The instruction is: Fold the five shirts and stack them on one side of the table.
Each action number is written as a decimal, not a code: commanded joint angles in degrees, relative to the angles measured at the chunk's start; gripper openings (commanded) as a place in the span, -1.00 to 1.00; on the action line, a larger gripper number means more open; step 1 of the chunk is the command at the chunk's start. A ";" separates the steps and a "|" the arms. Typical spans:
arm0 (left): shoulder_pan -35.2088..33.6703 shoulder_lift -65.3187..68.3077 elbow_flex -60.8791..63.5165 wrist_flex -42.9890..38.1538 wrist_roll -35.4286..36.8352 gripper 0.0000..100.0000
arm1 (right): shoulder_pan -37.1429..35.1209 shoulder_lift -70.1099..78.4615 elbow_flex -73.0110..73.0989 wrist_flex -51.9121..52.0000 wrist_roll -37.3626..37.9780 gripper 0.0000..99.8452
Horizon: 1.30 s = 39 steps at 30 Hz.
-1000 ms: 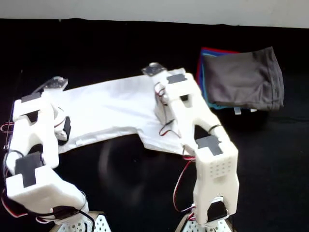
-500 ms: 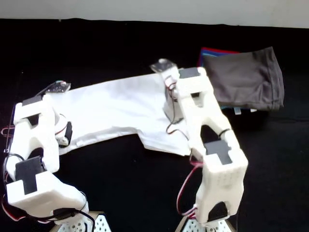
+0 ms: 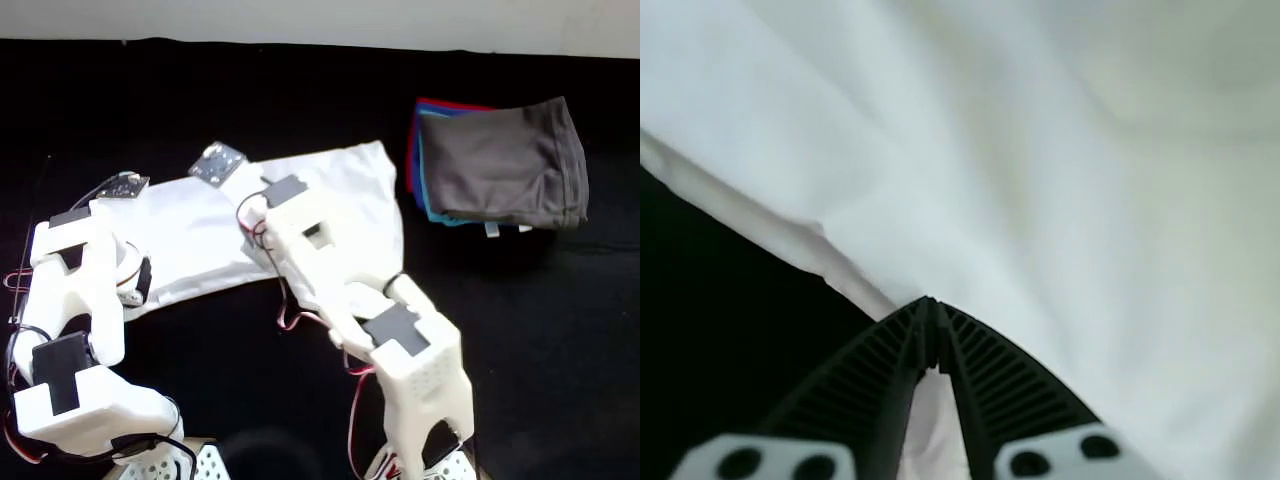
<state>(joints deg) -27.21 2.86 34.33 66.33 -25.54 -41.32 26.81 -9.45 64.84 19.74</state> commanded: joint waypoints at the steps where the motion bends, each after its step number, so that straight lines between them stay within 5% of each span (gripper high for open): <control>1: -0.57 -0.40 1.27 -0.09 -0.26 -0.98 | -2.15 1.10 -5.85 -1.01 -5.36 -0.98; 15: -1.45 -7.78 -1.80 0.53 -0.18 -0.98 | -0.75 5.85 -7.52 14.64 -5.98 -0.98; 28: -1.80 4.00 -0.66 -4.66 -0.18 -0.98 | 1.98 -6.64 -12.53 20.62 -5.89 -0.98; 39: -1.54 4.09 -0.66 -4.66 -0.18 -0.98 | 15.78 4.70 -12.53 24.66 0.09 -0.98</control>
<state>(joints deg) -28.26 6.02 33.80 62.29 -25.19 -28.66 29.10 -19.74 88.75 19.21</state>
